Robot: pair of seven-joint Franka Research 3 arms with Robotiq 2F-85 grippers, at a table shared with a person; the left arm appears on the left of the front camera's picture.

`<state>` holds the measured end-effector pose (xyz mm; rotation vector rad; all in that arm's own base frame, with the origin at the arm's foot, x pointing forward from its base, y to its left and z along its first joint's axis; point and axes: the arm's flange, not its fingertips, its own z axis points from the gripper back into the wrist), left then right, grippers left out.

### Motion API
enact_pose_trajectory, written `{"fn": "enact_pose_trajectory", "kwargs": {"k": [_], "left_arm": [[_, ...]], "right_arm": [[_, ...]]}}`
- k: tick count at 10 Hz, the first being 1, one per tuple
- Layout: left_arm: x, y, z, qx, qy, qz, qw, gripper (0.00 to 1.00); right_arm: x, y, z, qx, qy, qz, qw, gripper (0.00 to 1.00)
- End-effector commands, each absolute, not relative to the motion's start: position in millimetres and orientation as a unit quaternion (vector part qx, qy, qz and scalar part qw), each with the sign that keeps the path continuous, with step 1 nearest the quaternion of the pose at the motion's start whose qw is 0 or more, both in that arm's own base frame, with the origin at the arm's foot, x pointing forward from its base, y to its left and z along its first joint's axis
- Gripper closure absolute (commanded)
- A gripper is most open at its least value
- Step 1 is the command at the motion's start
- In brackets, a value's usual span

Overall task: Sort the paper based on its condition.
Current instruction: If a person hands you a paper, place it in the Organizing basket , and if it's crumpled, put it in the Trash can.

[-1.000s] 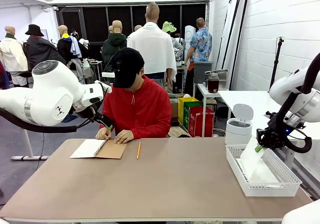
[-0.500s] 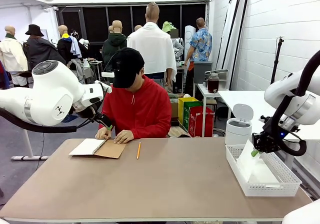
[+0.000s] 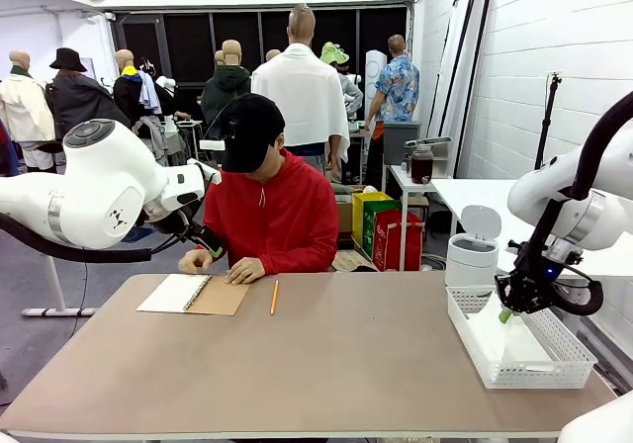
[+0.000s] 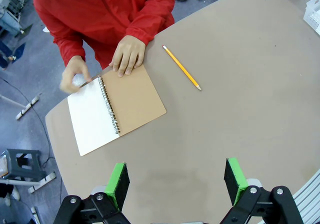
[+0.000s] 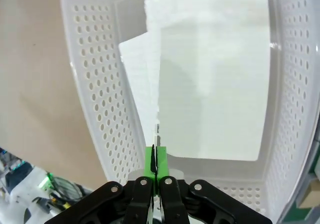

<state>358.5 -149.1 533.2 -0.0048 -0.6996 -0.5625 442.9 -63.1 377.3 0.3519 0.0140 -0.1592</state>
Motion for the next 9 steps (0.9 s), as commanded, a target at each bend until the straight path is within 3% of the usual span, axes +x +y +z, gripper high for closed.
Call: {"fn": "enact_pose_trajectory", "kwargs": {"k": [1,5,9], "left_arm": [[358,-149,532,-0.002,-0.337,-0.273,0.901,0.0],[358,-149,532,-0.002,-0.337,-0.273,0.901,0.0],[358,-149,532,-0.002,-0.337,-0.273,0.901,0.0]], "right_arm": [[448,-55,383,0.132,0.038,-0.1,0.985,0.8],[455,-47,376,0.096,0.076,-0.124,0.985,0.02],[461,-41,378,0.045,0.092,-0.146,0.984,0.0]]}}
